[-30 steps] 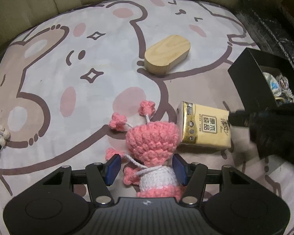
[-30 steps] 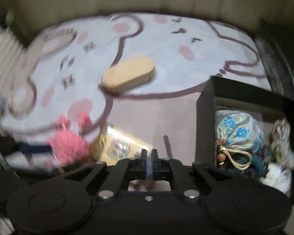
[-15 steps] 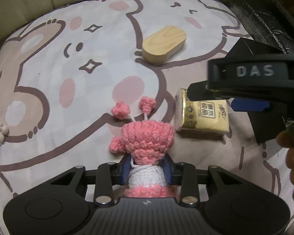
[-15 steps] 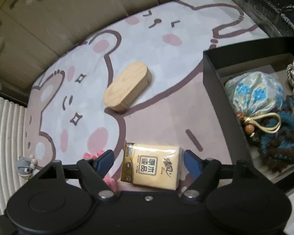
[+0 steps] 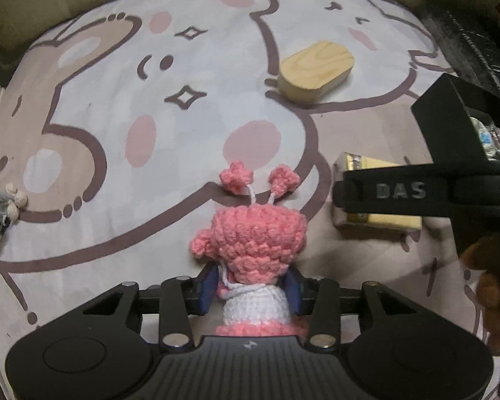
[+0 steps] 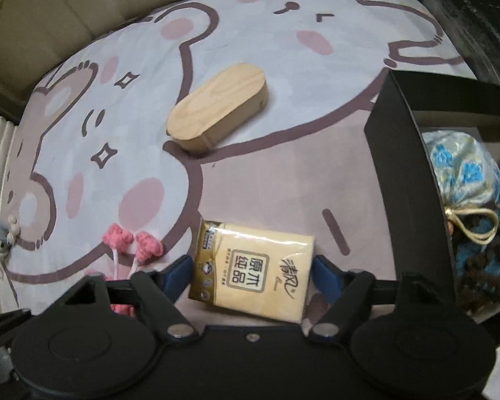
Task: Organize objects
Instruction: 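Close the left tool on the pink doll while the right tool grasps the yellow tissue pack, then carry the pink doll with the left tool while the right tool carries the tissue pack to the box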
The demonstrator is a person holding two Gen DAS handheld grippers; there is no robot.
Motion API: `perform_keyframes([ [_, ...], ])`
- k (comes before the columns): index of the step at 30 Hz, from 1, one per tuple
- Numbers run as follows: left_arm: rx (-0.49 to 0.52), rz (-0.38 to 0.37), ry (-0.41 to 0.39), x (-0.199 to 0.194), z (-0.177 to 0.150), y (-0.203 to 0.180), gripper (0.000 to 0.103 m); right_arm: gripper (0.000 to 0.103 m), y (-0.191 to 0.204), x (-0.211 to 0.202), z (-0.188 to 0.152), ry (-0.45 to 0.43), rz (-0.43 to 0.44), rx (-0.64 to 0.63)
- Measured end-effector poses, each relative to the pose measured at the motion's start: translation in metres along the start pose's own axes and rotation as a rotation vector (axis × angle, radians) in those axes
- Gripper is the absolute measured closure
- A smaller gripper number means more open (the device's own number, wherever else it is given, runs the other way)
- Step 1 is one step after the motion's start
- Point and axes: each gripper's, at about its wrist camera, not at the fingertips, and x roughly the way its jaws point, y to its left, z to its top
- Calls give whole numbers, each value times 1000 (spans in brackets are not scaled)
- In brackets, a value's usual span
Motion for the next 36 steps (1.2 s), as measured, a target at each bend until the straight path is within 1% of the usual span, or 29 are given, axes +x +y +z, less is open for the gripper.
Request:
perform_keyframes([
  [4,-3,15,9,7,3,0,55,29,-4,-2,0,1,-6,-42],
  [8,-12,21,16,10,4,-1,54,30,-1,-4,-2,-1,-22,-117],
  [11,16,32,19,10,3,-5,54,30,4,-5,-4,-5,-32,-169],
  [12,19,29,25,10,2,-6,56,30,5,-6,-5,-5,-36,-181],
  [13,14,21,27,8,2,-5,62,31,6,-7,-6,-7,-38,-191],
  [15,6,16,20,4,2,-3,67,31,6,-10,-7,-15,-46,-207],
  [20,-21,11,-36,-11,2,3,68,31,7,-23,-11,-67,-58,-240],
  [23,-43,11,-77,-23,3,8,68,31,8,-34,-13,-105,-36,-239],
  [28,-86,17,-150,-41,4,14,69,31,12,-54,-17,-188,-33,-284],
  [33,-111,17,-200,-56,3,18,69,31,13,-72,-20,-251,-8,-301],
  [36,-119,17,-232,-65,1,19,69,31,13,-82,-22,-289,-10,-319],
])
